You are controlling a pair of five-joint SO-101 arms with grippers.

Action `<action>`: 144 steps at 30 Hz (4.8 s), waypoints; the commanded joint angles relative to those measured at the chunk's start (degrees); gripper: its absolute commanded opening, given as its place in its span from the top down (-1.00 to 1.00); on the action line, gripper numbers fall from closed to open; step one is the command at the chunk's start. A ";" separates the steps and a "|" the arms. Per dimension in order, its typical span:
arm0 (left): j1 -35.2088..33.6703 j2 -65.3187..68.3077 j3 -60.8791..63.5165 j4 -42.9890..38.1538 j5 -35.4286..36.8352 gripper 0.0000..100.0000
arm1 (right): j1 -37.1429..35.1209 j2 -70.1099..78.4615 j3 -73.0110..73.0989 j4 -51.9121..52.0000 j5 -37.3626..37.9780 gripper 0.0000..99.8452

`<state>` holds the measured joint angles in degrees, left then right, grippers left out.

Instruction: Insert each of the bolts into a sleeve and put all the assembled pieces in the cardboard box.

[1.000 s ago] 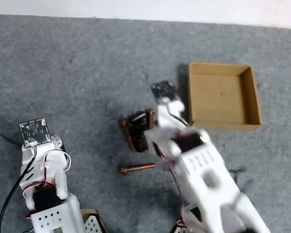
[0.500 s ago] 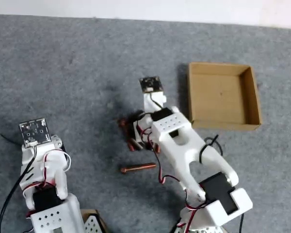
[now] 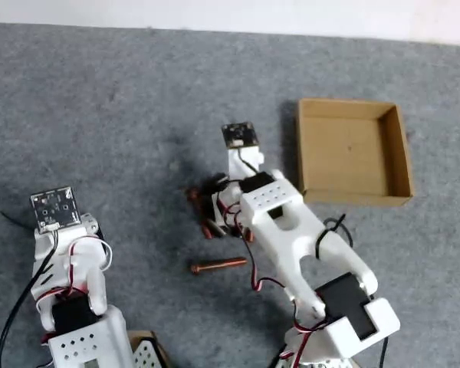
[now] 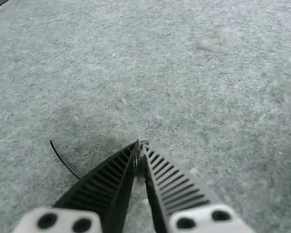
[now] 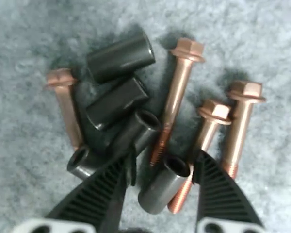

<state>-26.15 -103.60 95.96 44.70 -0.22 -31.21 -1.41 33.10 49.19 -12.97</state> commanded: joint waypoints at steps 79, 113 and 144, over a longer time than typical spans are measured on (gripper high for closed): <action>-0.40 -0.48 0.22 -0.18 0.26 0.95 | -2.15 -7.52 11.91 -0.48 -8.70 0.51; -0.48 -0.48 0.13 -0.18 0.26 0.95 | -1.45 -14.20 12.00 -1.54 -24.88 0.51; -0.57 -0.48 0.13 -0.18 0.26 0.95 | 3.65 3.21 3.56 -2.86 -16.18 0.82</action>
<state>-26.15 -103.60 95.96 44.70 -0.22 -27.69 0.62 40.13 47.69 -30.64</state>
